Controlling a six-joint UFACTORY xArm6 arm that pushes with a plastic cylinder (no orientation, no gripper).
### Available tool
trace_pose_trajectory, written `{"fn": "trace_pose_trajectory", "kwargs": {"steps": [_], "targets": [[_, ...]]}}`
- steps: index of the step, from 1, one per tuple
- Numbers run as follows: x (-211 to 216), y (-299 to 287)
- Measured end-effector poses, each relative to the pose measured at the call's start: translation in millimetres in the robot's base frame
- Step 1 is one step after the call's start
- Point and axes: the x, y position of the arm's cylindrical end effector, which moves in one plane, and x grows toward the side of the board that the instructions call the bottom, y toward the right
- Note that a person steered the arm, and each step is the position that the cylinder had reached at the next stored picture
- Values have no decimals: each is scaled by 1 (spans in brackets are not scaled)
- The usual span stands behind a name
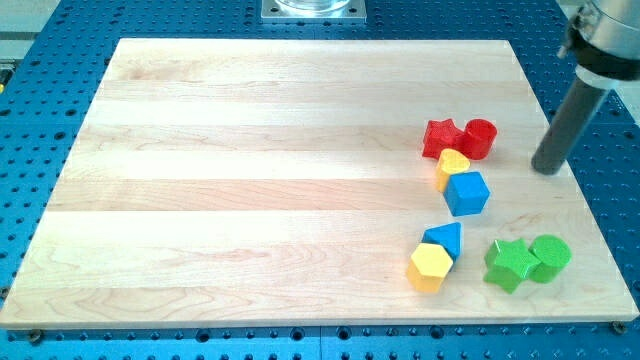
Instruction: Push the yellow blocks to the left center
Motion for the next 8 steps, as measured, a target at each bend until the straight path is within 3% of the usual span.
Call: {"fn": "trace_pose_trajectory", "kwargs": {"steps": [1, 2, 4, 5, 6, 7, 8], "targets": [[13, -5], [12, -53], [-1, -225], [-23, -284], [-26, -254], [-46, -317], [-46, -418]]}}
